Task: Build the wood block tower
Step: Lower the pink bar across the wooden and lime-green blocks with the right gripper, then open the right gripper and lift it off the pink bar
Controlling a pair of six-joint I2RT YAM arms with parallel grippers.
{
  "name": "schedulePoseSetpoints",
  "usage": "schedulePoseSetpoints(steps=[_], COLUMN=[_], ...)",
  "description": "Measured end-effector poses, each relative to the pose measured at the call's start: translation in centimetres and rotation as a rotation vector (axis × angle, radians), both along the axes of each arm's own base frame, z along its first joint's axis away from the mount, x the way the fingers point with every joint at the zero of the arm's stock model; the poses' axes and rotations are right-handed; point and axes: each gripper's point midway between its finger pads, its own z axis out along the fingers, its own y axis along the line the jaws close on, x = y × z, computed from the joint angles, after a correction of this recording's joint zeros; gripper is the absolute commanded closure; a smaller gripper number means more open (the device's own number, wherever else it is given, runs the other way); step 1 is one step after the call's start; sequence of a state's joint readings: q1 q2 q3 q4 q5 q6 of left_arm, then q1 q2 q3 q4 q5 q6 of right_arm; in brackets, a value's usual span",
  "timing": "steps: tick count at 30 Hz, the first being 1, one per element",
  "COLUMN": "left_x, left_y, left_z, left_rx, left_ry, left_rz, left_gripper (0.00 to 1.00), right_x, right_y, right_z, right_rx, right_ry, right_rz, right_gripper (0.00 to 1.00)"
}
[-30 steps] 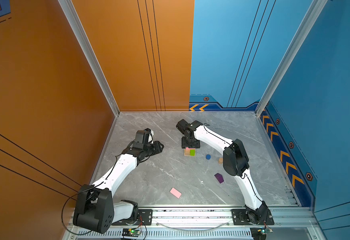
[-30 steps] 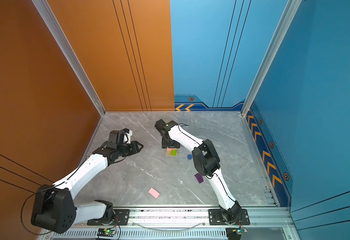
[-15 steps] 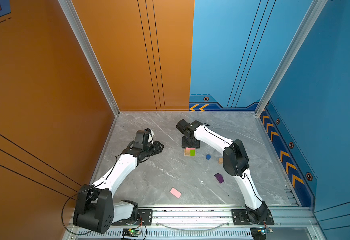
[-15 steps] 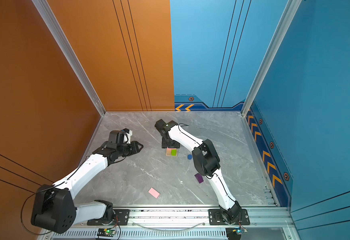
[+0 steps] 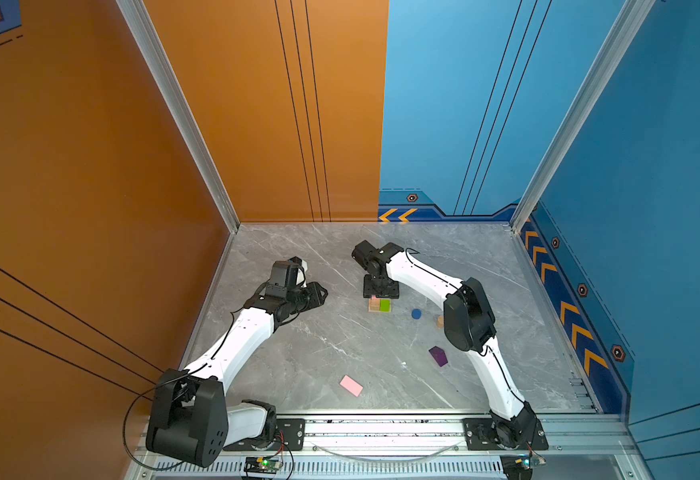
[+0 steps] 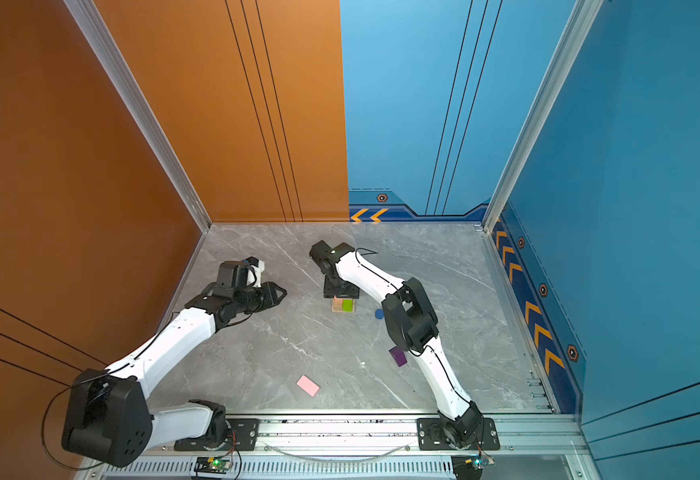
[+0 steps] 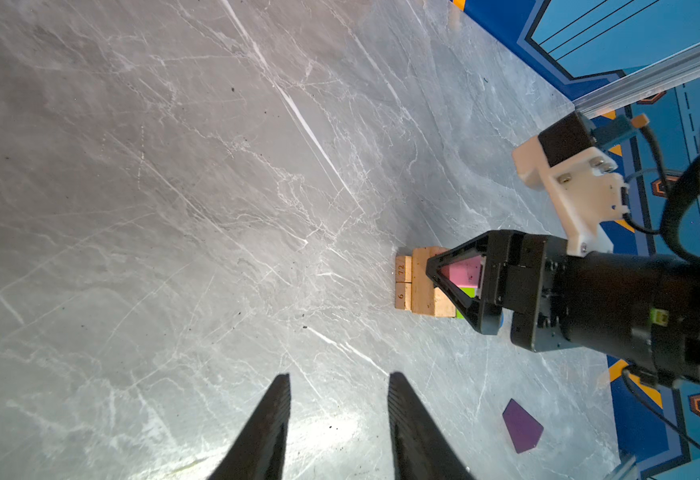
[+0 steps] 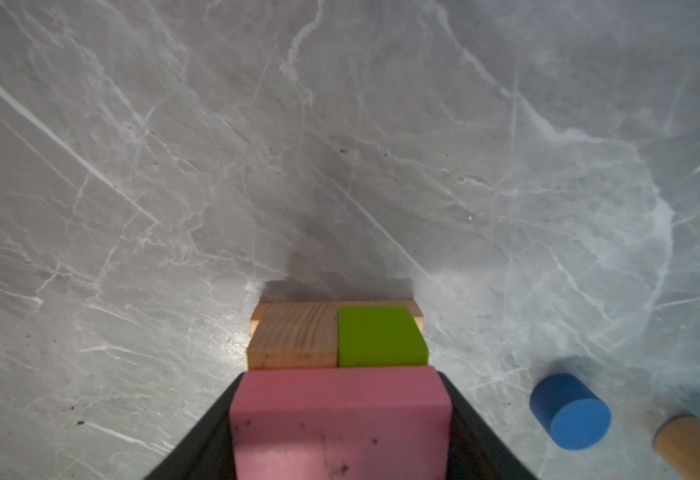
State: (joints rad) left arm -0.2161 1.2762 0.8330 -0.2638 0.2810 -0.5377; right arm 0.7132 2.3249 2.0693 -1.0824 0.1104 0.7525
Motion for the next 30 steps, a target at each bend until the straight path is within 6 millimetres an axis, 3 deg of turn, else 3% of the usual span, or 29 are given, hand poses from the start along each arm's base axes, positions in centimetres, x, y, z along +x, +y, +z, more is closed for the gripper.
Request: schedulePoseSetpoints(steps=[5,12,21,25,30], left_x=[0.0,-0.1,-0.1,-0.1,-0.5], left_y=[0.0,0.0,0.0,0.0,-0.3], left_z=[0.0,0.0,0.0,0.0,-0.1], left_rx=[0.0,0.0,0.0,0.0,0.002], left_ry=[0.0,0.001,0.001,0.002,0.013], left_rz=[0.0,0.0,0.0,0.0,-0.012], left_gripper=[0.59,0.59,0.59,0.59,0.59], right_x=[0.0,0.0,0.0,0.1,-0.1], right_y=[0.0,0.0,0.0,0.1,0.0], right_z=[0.0,0.0,0.3,1.8,5.9], right_rx=[0.002,0.002,0.006,0.025,0.085], right_ry=[0.0,0.0,-0.004,-0.03,-0.1], right_rz=[-0.008,-0.008,-0.006,0.003,0.009], right_gripper=[0.31,0.21,0.0,0.0,0.0])
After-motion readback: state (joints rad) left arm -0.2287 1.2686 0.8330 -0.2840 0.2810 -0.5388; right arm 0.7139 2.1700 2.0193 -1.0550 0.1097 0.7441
